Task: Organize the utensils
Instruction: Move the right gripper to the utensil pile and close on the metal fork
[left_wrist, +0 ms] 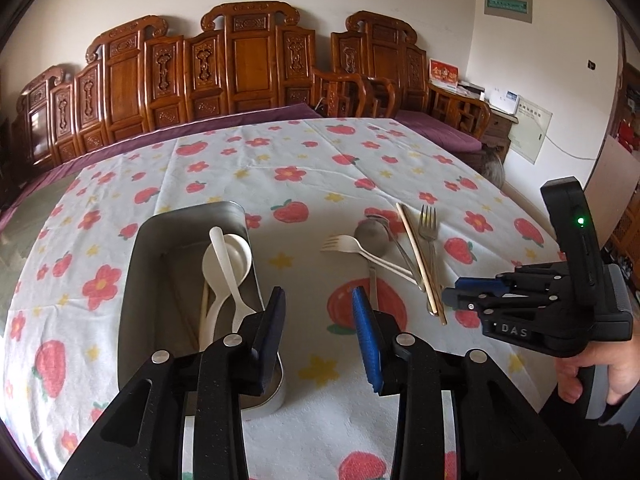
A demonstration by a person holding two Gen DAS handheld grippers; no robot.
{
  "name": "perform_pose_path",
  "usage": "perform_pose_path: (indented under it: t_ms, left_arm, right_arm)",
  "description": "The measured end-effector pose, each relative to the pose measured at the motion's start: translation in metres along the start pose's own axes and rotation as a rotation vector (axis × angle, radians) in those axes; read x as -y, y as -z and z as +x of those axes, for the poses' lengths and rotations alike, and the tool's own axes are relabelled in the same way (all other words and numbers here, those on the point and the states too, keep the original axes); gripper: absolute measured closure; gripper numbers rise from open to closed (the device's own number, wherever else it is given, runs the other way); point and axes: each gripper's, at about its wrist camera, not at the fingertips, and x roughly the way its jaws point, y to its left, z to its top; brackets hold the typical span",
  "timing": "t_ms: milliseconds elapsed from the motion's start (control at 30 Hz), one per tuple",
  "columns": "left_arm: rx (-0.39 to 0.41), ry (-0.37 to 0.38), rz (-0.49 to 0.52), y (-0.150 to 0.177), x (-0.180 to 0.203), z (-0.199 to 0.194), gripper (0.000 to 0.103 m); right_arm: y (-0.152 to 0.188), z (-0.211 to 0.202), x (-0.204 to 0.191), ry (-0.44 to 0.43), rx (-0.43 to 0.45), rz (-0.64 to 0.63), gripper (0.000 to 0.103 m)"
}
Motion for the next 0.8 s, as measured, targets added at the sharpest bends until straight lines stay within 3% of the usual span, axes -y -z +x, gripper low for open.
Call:
perform_pose_path:
  t_ms: [233,533,800]
  left_arm:
    - [-0.002,-0.001,0.003,0.002,0.001,0.003,0.07]
    - [-0.011,0.004,0.019,0.004,0.007,0.007,0.07]
    - [-0.021,-0.002,0.045,0.007,0.014,0.011,0.07]
  right_arm:
    - [-0.016,0.01,0.02,0.064,0.025,0.05,0.079]
    - [-0.047,0.038,0.064,0.023,0.014,0.19,0.078]
    - [-0.053,0.049,0.064,0.005,-0.009,0.204,0.08]
